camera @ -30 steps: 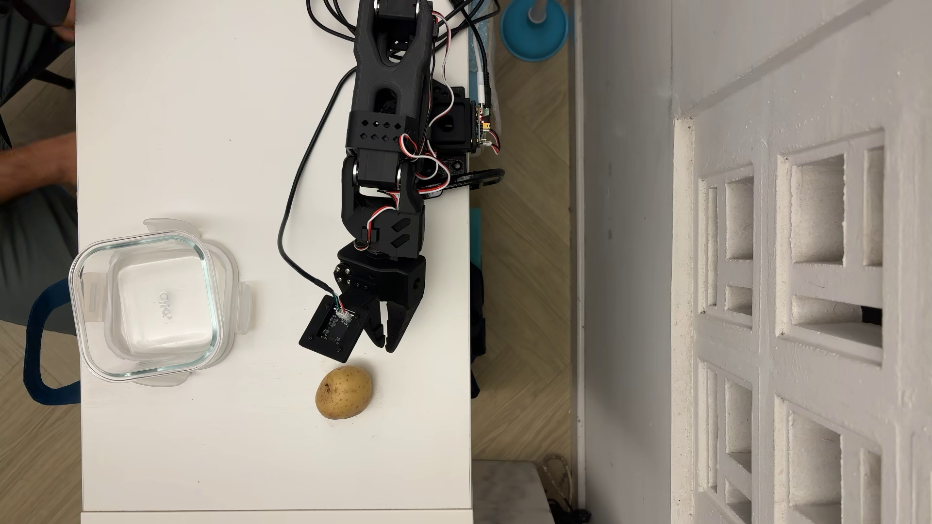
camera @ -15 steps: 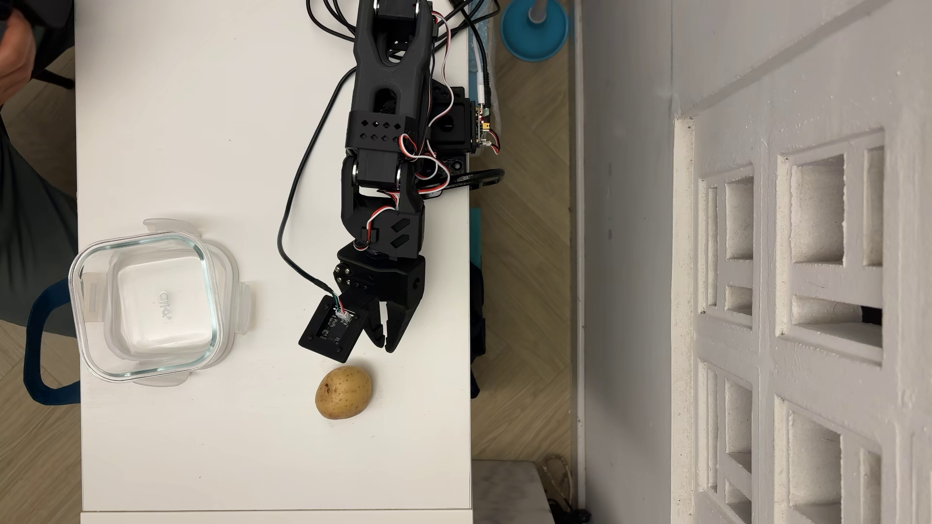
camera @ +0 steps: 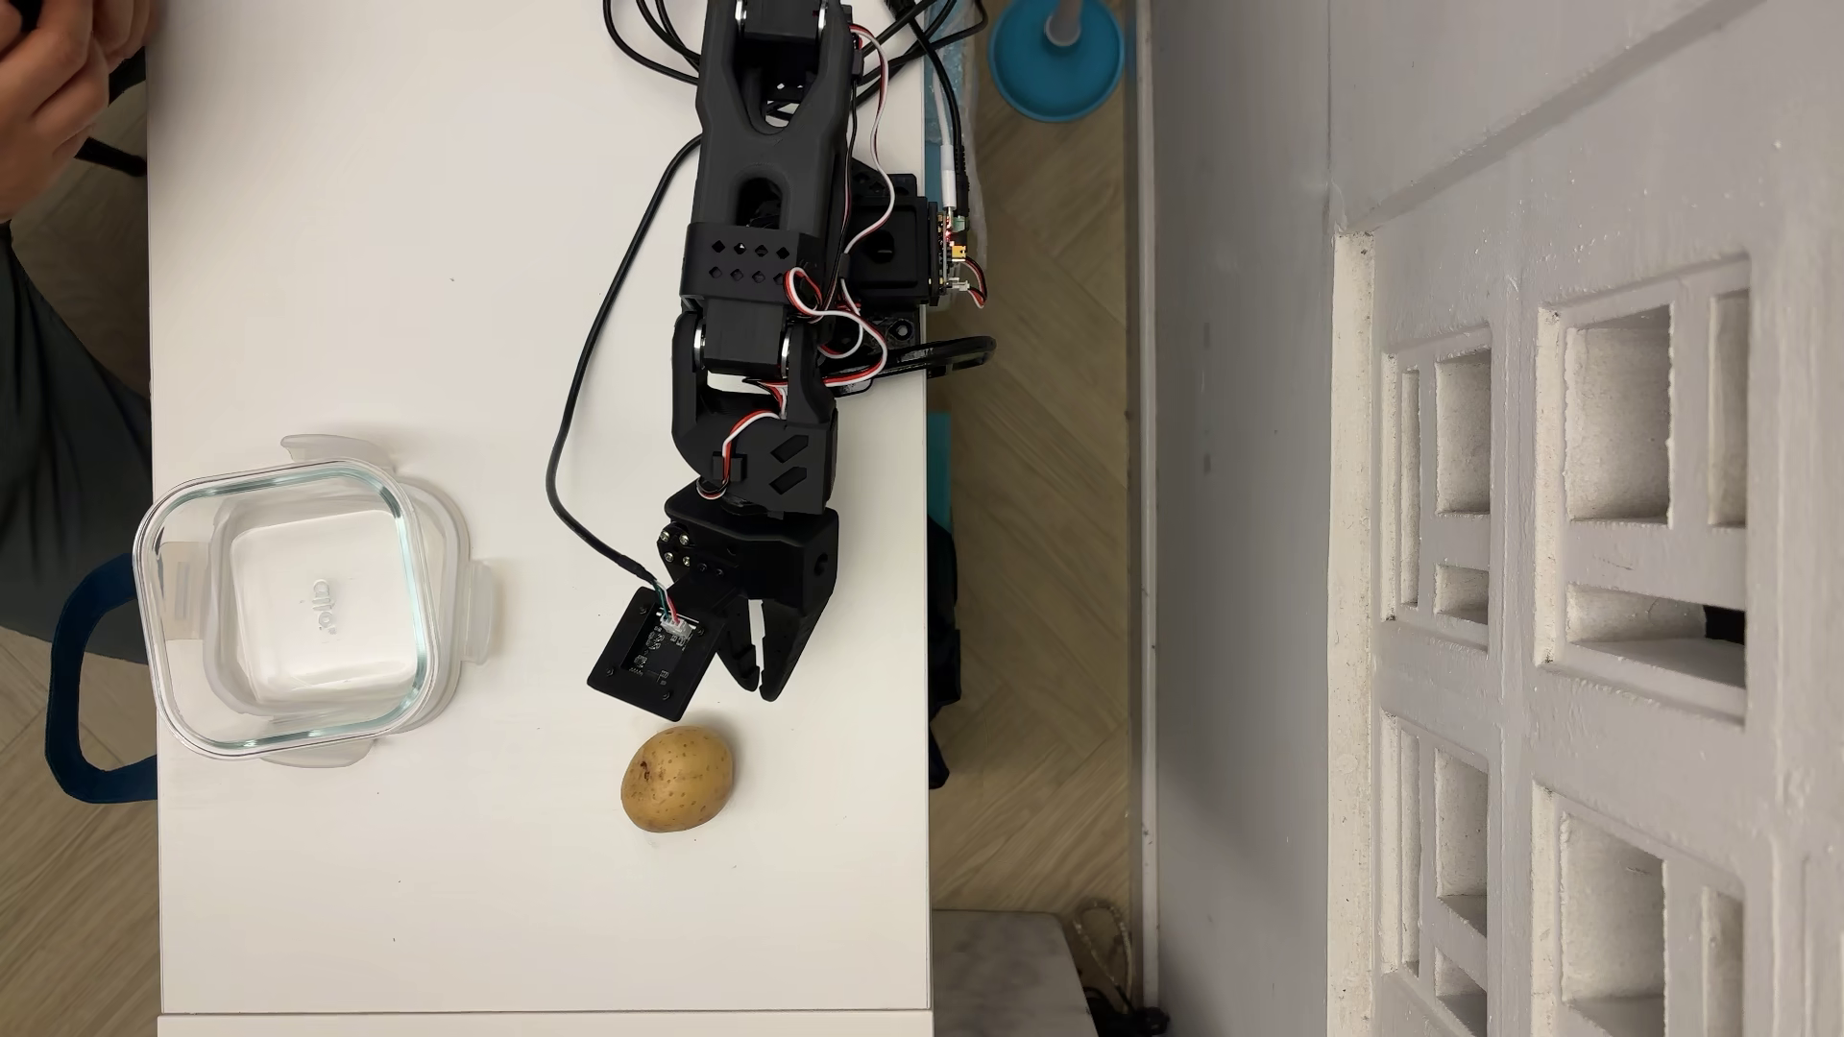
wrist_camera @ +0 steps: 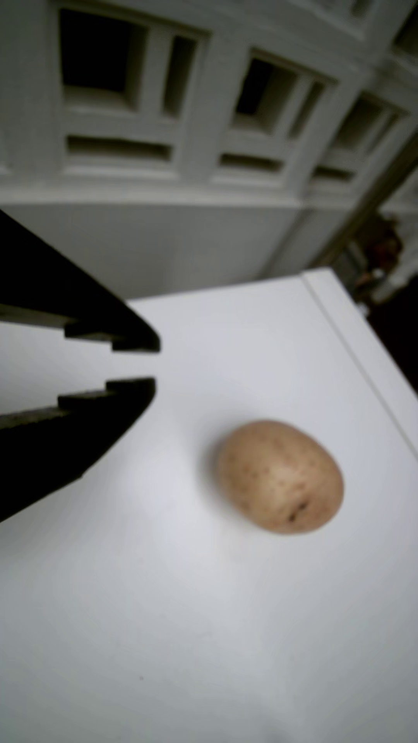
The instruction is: Grab the potato and put it in box
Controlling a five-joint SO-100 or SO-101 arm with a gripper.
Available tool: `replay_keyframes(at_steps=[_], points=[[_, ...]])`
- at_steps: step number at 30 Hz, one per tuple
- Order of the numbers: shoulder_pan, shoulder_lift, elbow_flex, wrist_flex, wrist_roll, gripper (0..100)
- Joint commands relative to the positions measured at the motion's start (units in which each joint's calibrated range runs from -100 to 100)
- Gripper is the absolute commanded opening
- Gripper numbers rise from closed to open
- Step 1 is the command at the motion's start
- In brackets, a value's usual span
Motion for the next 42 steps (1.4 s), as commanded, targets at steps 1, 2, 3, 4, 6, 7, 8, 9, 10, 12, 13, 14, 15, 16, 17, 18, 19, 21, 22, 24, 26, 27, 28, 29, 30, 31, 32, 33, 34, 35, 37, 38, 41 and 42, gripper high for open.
replay_keyframes(at_steps=[1,2,3,4,6,7,8,9,10,12,13,14,15,16,17,18,19,21,22,24,26,27,28,29,30,31,32,33,34,35,37,38,41,42], points=[[3.6,-0.5,0.1,-0.8,-0.2,4],[4.7,-0.4,0.1,-0.8,-0.2,5],[5.1,-0.1,0.1,-0.8,-0.2,6],[5.1,0.2,0.1,-0.8,-0.2,7],[5.4,0.2,-0.2,-0.8,-0.1,14],[5.4,0.2,-0.2,-0.8,-0.1,15],[5.6,0.2,-0.3,-0.8,-0.1,15],[5.6,0.2,-0.3,-0.9,-0.1,16],[5.6,0.3,-0.2,-2.0,-0.1,15],[5.9,0.4,-0.2,-4.0,-0.1,15],[7.9,0.4,-0.3,-5.0,-0.1,15],[8.6,0.4,-0.3,-5.2,-0.1,15],[8.6,0.4,-0.4,-5.2,-0.1,15],[8.9,0.4,-1.3,-6.8,-0.2,15],[9.1,0.5,-3.2,-7.1,-0.2,15],[9.1,0.5,-3.9,-7.1,-0.2,15],[9.2,0.7,-5.7,-7.0,-0.2,15],[9.2,2.1,-7.5,-6.7,-0.2,15],[9.2,3.5,-9.1,-6.3,-0.3,15],[8.9,7.9,-13.0,-5.2,-1.4,16],[9.1,16.0,-19.1,-4.3,-2.1,16],[9.1,19.3,-21.1,-4.3,-2.1,16],[8.9,23.4,-23.3,-4.4,-2.1,16],[8.5,25.6,-24.4,-4.6,-2.1,16],[7.9,29.1,-25.9,-4.9,-2.1,16],[7.9,31.5,-26.9,-5.1,-2.1,16],[8.0,34.1,-28.2,-5.4,-1.9,16],[8.5,35.8,-29.1,-5.5,-1.7,16],[8.9,37.9,-30.2,-5.5,-1.5,16],[8.9,39.3,-30.7,-5.5,-1.5,16],[8.9,43.0,-31.8,-5.5,-1.4,16],[8.9,44.7,-32.3,-5.5,-1.4,17],[8.9,50.5,-33.7,-5.5,-1.4,23],[9.1,51.8,-33.8,-5.5,-1.4,25]])
